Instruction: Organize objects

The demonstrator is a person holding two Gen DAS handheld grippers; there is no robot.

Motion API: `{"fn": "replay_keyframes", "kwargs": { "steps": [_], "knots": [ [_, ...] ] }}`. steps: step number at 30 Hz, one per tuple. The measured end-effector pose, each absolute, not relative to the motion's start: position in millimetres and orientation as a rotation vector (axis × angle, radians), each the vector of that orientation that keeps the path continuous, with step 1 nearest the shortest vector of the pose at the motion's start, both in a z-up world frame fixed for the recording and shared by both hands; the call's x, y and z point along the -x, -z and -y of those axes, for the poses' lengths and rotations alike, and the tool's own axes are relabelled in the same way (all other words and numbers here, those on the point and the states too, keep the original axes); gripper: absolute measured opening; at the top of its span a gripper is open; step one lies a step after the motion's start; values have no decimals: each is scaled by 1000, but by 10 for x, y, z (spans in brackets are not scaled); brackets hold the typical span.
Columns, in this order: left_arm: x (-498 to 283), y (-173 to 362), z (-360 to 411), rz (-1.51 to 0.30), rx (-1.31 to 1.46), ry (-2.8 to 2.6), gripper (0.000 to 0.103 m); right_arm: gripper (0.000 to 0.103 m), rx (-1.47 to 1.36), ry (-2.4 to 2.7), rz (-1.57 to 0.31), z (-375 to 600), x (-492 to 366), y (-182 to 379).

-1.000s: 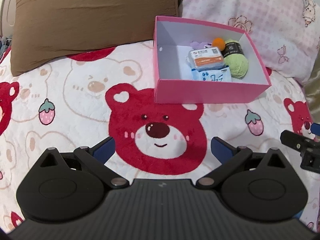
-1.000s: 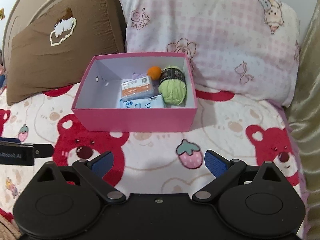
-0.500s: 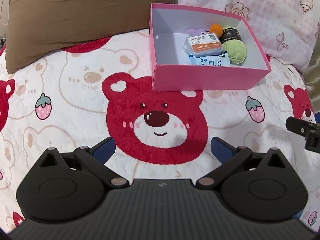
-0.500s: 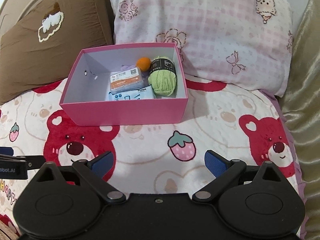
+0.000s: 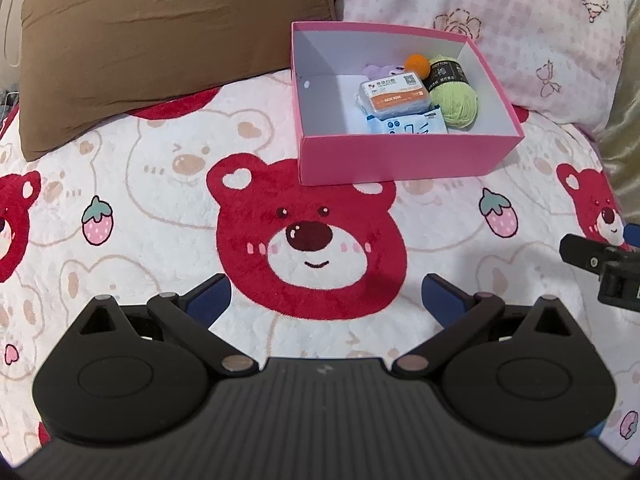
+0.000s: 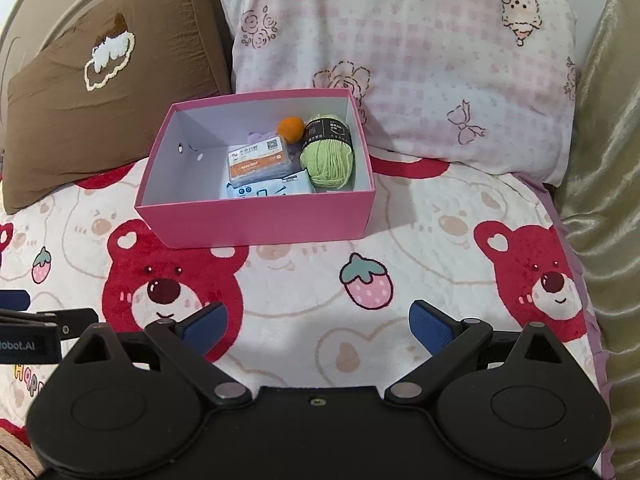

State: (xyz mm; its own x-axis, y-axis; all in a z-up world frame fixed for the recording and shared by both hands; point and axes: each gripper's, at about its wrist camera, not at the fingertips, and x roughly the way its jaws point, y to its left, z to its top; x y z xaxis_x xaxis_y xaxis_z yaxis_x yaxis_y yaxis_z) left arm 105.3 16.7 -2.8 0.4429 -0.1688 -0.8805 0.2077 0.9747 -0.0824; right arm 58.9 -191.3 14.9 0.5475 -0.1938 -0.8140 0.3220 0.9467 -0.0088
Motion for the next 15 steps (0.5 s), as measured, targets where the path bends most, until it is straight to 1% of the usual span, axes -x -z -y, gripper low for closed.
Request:
{"fn": "replay_keyframes", "kwargs": {
  "steps": [9, 15],
  "knots": [
    [-1090, 95, -220, -1109, -46, 197, 103, 99, -152, 312, -944, 1936, -564, -168],
    [-1024, -3, -247, -1083, -41, 199, 103, 99, -155, 310, -955, 1958, -550, -160]
  ]
}}
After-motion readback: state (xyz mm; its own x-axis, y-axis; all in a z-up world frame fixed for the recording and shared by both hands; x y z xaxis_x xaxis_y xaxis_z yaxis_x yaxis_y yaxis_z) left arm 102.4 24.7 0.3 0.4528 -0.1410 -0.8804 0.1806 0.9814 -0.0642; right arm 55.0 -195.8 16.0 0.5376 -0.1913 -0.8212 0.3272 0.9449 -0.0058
